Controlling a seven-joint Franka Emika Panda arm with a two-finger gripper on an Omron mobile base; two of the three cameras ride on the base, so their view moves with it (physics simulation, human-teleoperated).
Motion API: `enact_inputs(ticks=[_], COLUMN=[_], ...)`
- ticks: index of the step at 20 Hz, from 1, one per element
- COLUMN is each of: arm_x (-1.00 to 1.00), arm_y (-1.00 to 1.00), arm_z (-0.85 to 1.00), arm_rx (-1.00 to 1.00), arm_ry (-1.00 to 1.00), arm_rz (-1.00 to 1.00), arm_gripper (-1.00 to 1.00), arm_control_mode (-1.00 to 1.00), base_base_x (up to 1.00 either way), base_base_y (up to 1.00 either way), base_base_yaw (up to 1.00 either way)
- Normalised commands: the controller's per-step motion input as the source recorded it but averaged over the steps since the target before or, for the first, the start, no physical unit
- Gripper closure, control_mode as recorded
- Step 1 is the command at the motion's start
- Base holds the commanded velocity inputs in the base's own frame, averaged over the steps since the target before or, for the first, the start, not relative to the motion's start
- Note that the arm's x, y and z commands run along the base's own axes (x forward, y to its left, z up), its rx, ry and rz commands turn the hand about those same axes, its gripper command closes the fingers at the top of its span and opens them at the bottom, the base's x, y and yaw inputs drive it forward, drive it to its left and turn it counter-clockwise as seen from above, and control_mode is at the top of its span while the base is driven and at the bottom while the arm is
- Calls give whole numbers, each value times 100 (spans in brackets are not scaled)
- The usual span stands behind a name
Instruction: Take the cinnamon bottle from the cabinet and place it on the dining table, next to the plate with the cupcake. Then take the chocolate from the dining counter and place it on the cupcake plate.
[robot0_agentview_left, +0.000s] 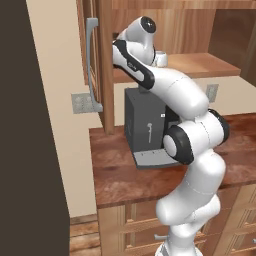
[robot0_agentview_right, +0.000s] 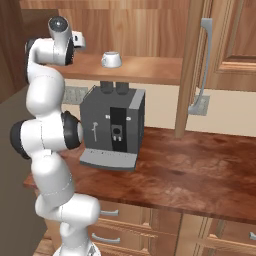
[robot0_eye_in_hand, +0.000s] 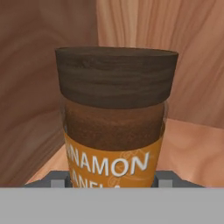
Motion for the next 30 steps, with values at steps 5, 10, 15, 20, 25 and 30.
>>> enact_inputs(ticks=[5, 10, 15, 20, 25, 30], arm_x=[-97, -100, -100, -100, -99, -61], arm_y=[-24, -44, -41, -50, -56, -32], arm_z=[-1, 0, 0, 0, -4, -16], arm_rx=[0, 0, 0, 0, 0, 0], arm_ry=[-4, -1, 0, 0, 0, 1], arm_rz=[-3, 0, -2, -8, -10, -4], arm_gripper=[100, 100, 100, 100, 100, 100], arm_control_mode=[-100, -100, -100, -100, -100, -100], base_base_x=[0, 0, 0, 0, 0, 0], base_base_y=[0, 0, 0, 0, 0, 0], base_base_yaw=[0, 0, 0, 0, 0, 0])
